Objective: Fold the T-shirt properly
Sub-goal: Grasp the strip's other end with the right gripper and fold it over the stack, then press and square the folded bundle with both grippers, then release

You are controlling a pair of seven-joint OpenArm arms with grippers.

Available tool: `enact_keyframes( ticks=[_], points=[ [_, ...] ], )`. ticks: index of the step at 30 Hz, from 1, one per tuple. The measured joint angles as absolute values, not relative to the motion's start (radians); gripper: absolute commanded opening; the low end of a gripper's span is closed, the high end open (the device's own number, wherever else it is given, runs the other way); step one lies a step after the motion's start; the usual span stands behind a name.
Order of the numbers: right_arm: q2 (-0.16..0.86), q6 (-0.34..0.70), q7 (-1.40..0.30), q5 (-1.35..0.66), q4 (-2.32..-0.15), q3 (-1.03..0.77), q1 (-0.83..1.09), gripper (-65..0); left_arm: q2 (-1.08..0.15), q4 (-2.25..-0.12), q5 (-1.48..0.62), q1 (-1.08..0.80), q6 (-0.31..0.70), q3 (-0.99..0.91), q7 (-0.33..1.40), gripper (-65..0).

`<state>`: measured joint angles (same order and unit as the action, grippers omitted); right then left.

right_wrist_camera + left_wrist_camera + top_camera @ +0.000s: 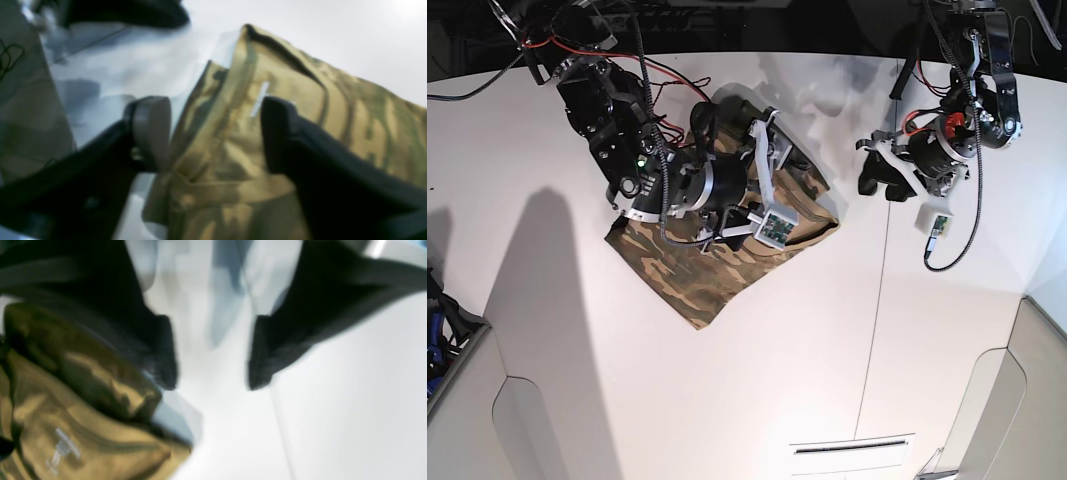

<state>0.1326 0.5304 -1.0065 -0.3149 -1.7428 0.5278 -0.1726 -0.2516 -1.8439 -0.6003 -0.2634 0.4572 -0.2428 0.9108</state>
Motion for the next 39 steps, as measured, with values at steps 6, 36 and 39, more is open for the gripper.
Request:
enact_keyframes(
  ticks=[6,36,39],
  points=[
    [0.133,0.468,-1.008,-0.313,-1.743,0.373,-0.215,-65.0,-0.280,-2.041,-0.704,-0.316,0.533,-0.249,0.917,-57.9],
    [0.130,0.569,-0.790,-0.390,-1.110,0.025,-0.347,-65.0,-0.172,-1.765,-0.353,-0.279,0.446,0.247,0.743,-57.9],
    [0.136,0.566,-0.878,-0.461,-1.116,0.021,-0.349,-65.0,-0.200,-1.751,-0.351,-0.251,0.450,0.243,0.741,-57.9]
  ],
)
